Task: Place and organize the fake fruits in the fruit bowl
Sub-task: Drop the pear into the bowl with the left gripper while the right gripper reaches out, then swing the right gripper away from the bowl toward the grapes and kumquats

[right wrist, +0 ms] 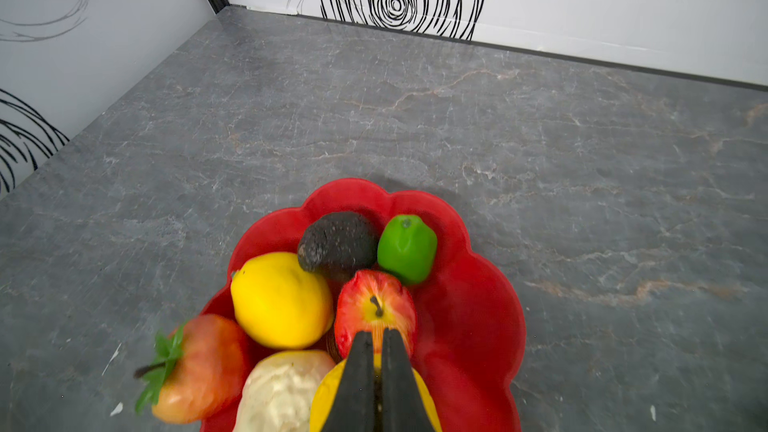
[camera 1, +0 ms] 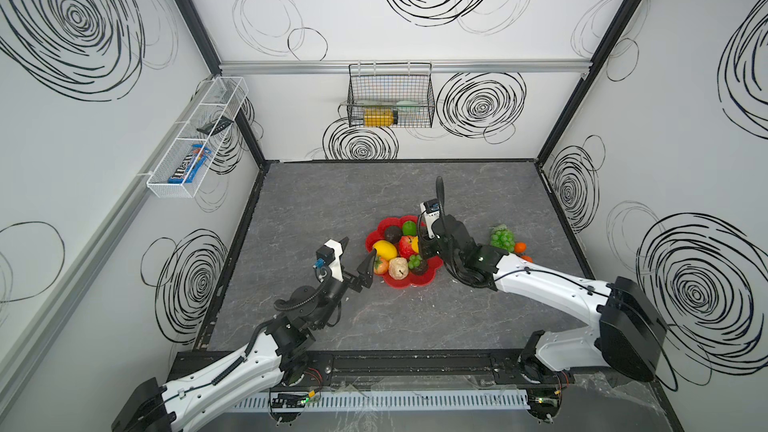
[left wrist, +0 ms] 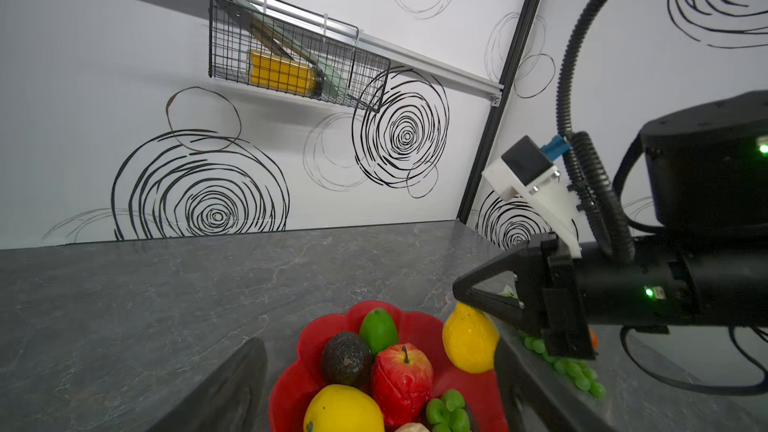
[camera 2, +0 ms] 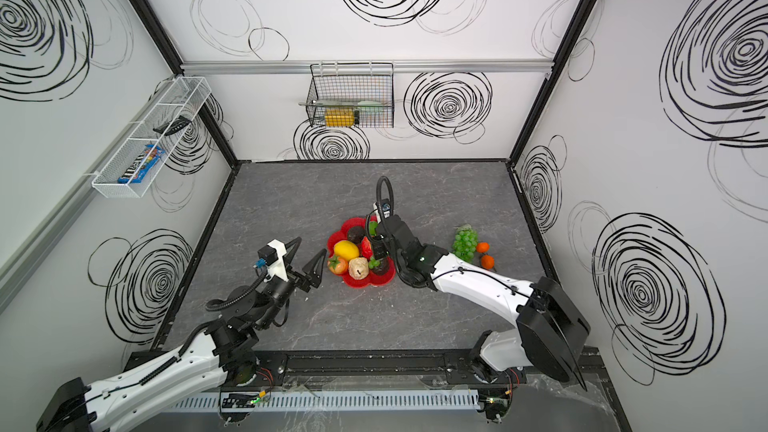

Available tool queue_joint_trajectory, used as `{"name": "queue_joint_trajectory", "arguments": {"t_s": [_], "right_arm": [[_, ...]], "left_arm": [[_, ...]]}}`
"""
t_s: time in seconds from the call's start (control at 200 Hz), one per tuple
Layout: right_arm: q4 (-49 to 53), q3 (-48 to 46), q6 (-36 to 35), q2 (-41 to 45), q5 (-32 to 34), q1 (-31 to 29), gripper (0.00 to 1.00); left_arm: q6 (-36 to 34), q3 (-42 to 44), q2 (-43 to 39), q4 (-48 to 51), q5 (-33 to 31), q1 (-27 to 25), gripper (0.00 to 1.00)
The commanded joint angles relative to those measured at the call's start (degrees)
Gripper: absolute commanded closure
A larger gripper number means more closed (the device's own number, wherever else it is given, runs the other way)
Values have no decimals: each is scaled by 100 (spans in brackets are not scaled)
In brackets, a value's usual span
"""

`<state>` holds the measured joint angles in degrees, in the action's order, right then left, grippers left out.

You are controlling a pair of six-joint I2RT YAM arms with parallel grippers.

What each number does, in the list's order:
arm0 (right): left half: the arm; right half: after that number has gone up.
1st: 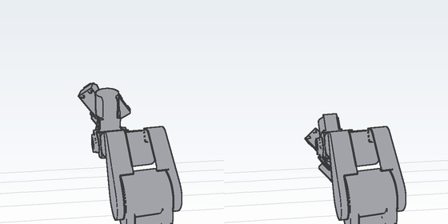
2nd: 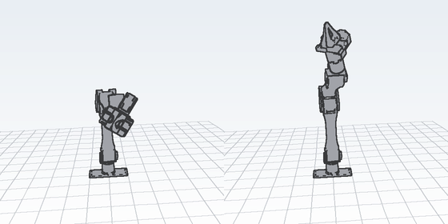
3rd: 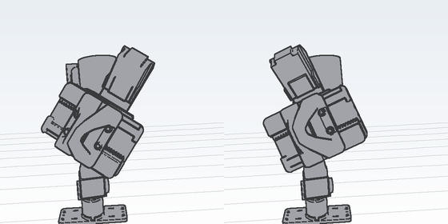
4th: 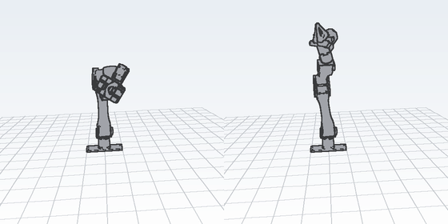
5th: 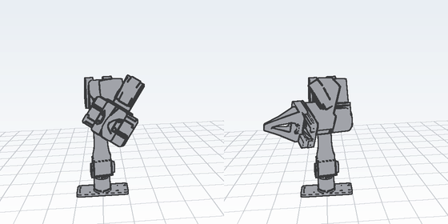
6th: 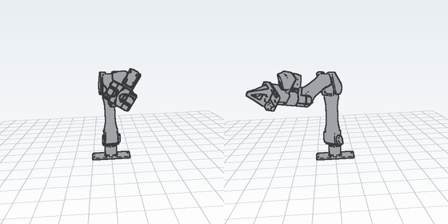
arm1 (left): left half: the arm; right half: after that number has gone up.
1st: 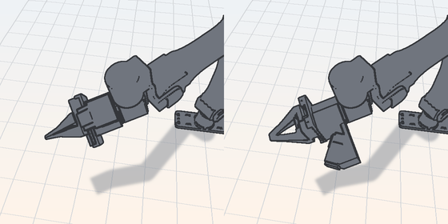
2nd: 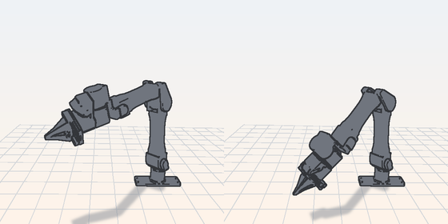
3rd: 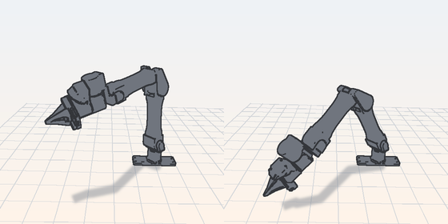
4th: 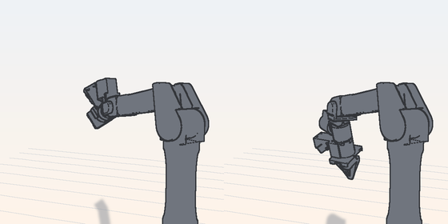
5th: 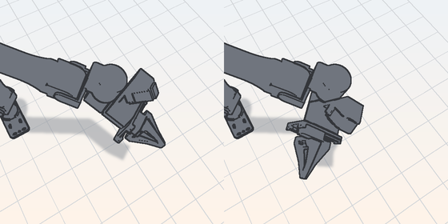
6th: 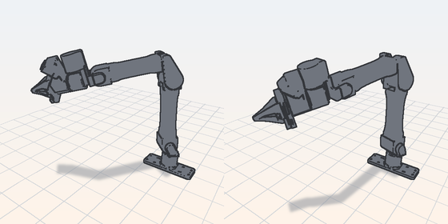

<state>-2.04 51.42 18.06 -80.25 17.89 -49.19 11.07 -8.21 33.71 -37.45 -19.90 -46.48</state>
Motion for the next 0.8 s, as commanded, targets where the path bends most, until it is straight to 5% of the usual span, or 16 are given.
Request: {"name": "queue_joint_trajectory", "arguments": {"t_s": [0.0, 0.27, 0.795], "right_arm": [[-285, 478, -234, -395, 41, 48, 98], [-96, 1670, -427, -1644, -330, 66, 98], [266, 2530, -626, -2458, -523, 689, 99]], "left_arm": [[123, -49, -117, 98, -444, 16, 11], [232, 152, -743, 334, -1129, 0, 9], [282, 109, -418, 230, -975, 27, 9]]}}
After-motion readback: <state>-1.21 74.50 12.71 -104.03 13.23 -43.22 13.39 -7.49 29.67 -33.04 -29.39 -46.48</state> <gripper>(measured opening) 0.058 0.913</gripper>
